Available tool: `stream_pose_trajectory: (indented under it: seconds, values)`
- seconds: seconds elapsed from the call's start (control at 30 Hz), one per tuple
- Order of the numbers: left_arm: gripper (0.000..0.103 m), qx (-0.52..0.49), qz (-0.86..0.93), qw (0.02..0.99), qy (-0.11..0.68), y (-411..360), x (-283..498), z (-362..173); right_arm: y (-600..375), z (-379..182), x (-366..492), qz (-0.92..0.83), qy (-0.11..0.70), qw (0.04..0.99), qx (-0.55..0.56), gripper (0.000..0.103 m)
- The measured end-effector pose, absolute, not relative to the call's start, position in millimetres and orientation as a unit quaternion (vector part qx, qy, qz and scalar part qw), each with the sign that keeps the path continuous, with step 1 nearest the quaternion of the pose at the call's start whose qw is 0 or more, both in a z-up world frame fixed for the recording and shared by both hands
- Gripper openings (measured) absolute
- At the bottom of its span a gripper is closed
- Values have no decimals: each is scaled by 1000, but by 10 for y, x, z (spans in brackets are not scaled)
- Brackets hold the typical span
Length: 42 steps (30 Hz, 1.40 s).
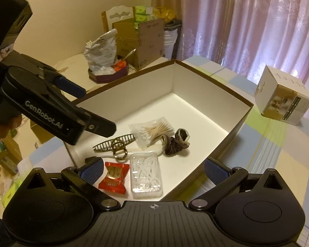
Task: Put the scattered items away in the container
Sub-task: 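Withdraw both tools from the box toward the white holder and bottle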
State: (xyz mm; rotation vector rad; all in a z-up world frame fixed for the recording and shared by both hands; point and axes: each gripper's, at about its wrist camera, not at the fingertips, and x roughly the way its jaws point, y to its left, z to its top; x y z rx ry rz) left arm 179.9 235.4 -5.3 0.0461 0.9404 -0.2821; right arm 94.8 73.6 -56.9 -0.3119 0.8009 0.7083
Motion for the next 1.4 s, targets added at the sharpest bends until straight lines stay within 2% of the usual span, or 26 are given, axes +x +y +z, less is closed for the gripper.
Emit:
stream_pose_trajectory:
  seconds: [0.83,1.4]
  values:
    - [99,-2,-68,881,468,2057,1040,0,357,-578,601,405,387,812,-164,101]
    - [99,-18,-62,878,474,1382,695,-49,-351,-656,449,406,403,804,-159,101]
